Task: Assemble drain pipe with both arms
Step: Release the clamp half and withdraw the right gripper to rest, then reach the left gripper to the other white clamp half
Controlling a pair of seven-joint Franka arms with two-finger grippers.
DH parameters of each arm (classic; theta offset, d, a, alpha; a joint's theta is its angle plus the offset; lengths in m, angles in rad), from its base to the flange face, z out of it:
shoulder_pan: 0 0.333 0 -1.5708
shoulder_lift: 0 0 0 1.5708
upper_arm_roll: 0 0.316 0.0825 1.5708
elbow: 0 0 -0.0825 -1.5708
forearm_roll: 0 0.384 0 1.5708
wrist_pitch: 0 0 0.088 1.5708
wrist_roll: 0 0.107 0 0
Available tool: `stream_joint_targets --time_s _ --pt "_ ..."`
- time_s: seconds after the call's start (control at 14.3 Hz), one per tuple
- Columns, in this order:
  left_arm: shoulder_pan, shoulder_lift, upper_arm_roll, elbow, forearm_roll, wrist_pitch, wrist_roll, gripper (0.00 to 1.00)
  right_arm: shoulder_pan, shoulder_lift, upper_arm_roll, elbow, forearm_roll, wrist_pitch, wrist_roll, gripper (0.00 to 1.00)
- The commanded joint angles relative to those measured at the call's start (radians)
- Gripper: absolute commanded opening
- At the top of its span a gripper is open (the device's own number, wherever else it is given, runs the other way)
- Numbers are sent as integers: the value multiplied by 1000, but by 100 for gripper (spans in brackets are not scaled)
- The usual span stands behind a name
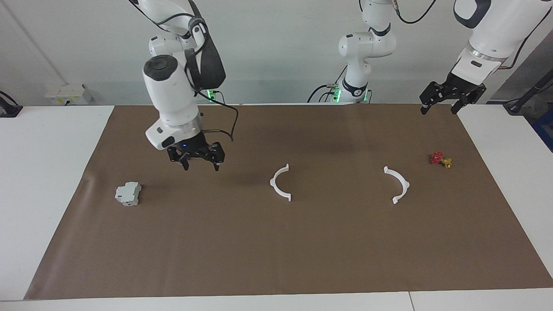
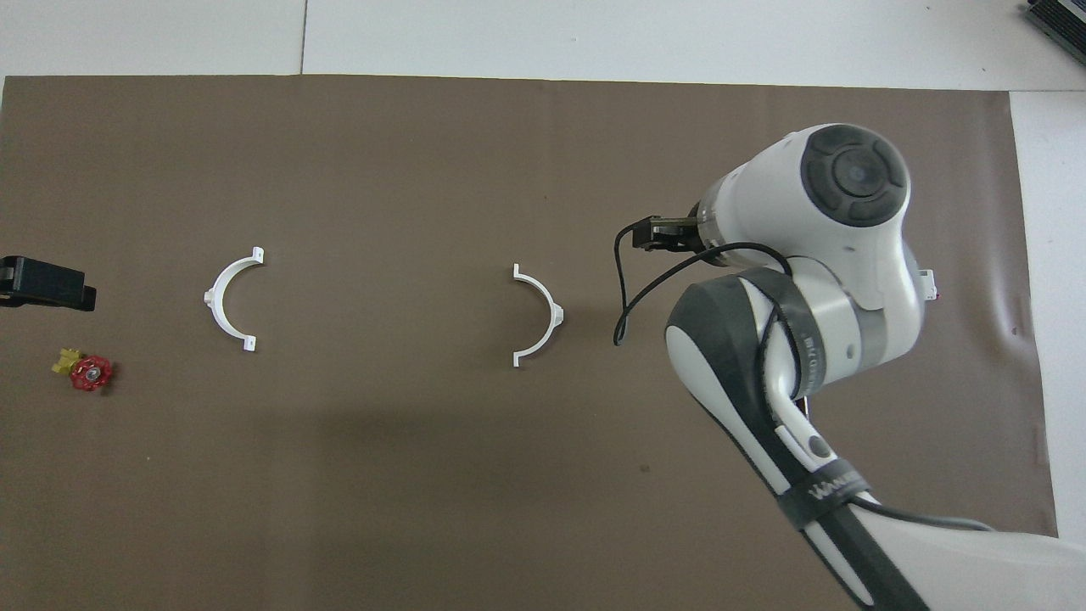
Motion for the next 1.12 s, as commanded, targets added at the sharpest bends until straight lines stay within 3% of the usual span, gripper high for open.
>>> stream_joint_targets --time_s 0.0,0.21,0.35,0.56,0.77,1.05 --pt "5 -32 0 -29 18 -9 -9 100 -90 -76 14 -14 -7 -87 -86 100" --pt "3 -58 -3 -95 20 24 -10 100 -155 -130 14 3 -45 -194 -124 100" --pt "3 -125 -3 -240 20 134 -28 100 -193 -136 14 59 -80 -285 -167 100" --pt "-6 -164 -4 -371 20 320 -210 100 -215 -136 14 145 -108 -408 -177 100" --pt "-12 -153 -7 -445 20 469 -341 100 -235 -162 14 147 -102 -462 -177 100" --pt "-15 -119 -9 -480 20 508 -326 100 -239 -170 16 124 -99 -459 -178 100"
